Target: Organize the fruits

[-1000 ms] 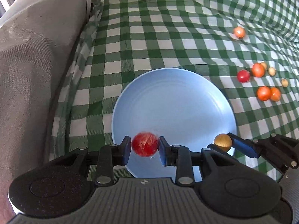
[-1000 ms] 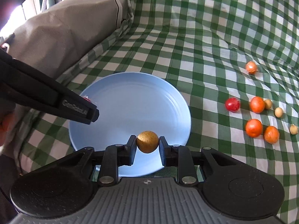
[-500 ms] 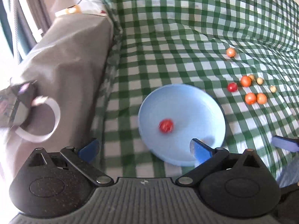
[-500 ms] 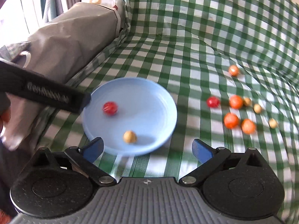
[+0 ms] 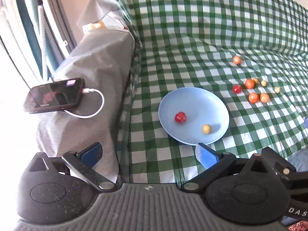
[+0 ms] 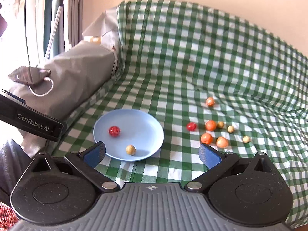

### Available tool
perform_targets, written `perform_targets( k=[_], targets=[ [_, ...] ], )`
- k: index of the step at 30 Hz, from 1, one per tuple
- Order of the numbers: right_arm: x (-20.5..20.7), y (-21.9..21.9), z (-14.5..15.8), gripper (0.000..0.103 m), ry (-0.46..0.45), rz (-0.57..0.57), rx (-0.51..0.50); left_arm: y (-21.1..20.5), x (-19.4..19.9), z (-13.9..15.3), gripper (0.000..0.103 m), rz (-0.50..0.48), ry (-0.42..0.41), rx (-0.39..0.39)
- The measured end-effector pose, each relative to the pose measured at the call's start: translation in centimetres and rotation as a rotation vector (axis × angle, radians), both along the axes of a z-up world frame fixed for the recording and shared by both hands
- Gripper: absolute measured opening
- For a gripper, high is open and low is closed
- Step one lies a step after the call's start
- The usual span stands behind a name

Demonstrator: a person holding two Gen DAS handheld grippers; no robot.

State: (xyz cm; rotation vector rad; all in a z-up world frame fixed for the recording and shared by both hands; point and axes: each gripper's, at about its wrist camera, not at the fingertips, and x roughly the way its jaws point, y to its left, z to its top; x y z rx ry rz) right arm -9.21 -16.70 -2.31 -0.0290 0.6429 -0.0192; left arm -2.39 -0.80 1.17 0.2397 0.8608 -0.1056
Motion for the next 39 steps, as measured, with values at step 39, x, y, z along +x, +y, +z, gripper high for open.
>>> perform_targets(
  k=[39],
  targets=[
    [-2.5, 1.0, 0.5, 0.102, -0.027, -0.010, 0.026, 0.2, -1.3, 0.5, 0.103, 0.017, 0.010, -0.038]
  ],
)
